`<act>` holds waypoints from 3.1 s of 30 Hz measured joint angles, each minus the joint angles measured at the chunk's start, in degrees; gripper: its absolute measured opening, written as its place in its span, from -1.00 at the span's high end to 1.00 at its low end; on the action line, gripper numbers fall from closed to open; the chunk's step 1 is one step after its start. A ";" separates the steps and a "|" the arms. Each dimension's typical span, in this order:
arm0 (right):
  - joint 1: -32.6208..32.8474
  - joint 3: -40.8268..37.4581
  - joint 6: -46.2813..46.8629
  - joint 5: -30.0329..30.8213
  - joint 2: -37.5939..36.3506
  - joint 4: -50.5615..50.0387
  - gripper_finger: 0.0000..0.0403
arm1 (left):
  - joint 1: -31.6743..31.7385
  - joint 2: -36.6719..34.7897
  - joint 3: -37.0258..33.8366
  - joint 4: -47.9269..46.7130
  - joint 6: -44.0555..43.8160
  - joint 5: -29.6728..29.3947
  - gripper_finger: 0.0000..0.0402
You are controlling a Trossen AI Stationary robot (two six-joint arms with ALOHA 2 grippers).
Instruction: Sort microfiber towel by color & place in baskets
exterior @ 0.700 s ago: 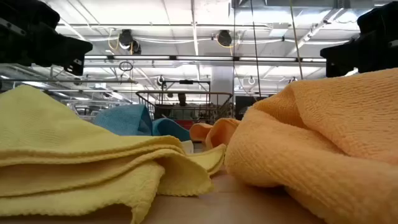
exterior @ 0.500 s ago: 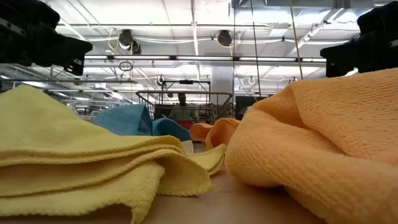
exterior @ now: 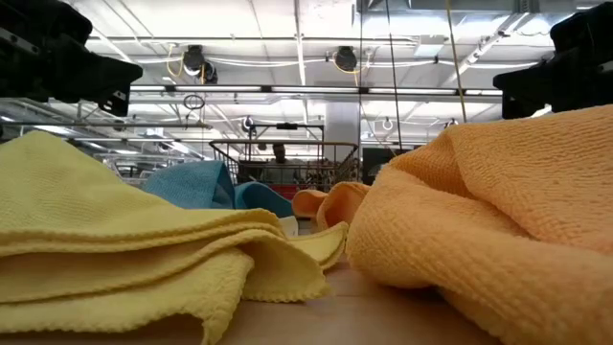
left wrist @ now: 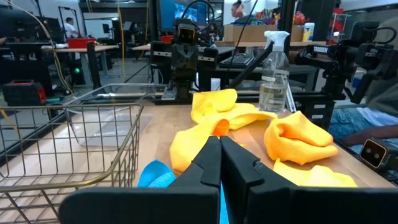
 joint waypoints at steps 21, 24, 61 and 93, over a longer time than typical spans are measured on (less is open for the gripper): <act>0.00 0.00 0.00 0.00 0.02 0.01 1.00 | -0.01 0.00 -0.02 0.02 0.00 0.01 0.99; 0.00 -0.01 0.00 0.00 0.02 0.00 1.00 | 0.01 0.00 -0.01 0.01 -0.02 0.00 0.99; 0.00 -0.03 0.06 -0.05 0.00 0.42 1.00 | 0.01 0.01 -0.01 0.00 -0.01 0.00 0.99; 0.00 31.71 10.89 5.57 13.73 -20.72 1.00 | -0.01 0.00 -0.02 0.39 4.50 -0.34 0.99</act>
